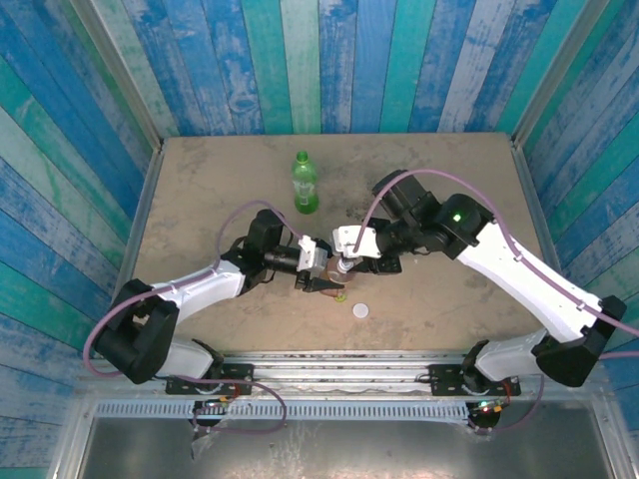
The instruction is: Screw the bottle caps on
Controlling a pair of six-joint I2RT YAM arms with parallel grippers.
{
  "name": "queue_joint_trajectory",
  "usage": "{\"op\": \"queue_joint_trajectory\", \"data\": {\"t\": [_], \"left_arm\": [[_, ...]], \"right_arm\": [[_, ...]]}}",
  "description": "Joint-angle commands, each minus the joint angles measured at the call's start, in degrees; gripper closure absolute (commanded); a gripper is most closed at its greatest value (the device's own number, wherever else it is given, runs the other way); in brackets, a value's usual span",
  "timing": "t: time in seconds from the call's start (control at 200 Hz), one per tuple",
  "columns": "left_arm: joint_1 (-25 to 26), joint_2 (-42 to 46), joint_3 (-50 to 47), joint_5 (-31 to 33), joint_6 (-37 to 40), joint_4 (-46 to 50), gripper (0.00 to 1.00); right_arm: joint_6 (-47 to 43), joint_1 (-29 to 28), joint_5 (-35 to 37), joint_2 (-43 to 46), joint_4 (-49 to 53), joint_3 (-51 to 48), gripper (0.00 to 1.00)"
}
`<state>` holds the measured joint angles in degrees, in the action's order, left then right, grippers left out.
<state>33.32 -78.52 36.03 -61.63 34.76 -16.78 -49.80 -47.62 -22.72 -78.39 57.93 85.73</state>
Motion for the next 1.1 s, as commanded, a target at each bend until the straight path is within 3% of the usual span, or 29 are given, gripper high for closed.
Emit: {"op": "queue_joint_trajectory", "data": {"t": [0.0,0.481,0.666,0.791,0.956,1.096], "left_arm": [[-0.19,2.52,1.36,-1.30,0.63,0.83,0.40],[-0.18,3.09,0.80,-0.28,-0.97,-1.38,0.40],[-0.14,3.07,-2.23,7.13,-11.70,-17.10,0.41],[0.63,1.38,-2.17,19.74,-17.95,-27.57,0.41],[2.58,-1.26,-2.43,37.26,-23.51,-39.03,0.42],[5.99,-2.32,-4.19,49.41,-19.46,-44.27,0.43]], "right_arm": [[-1.85,-0.43,-1.42,-1.35,1.75,1.20,0.57],[-2.08,-0.44,0.30,-4.23,2.54,1.98,0.73],[1.66,-0.43,0.83,-4.34,1.73,1.89,0.77],[17.63,-0.38,8.72,-3.24,-4.62,-0.49,0.83],[45.12,-0.72,22.92,-2.29,-13.70,-4.09,0.90],[63.90,-1.48,31.96,-2.18,-13.39,-5.05,0.93]]}}
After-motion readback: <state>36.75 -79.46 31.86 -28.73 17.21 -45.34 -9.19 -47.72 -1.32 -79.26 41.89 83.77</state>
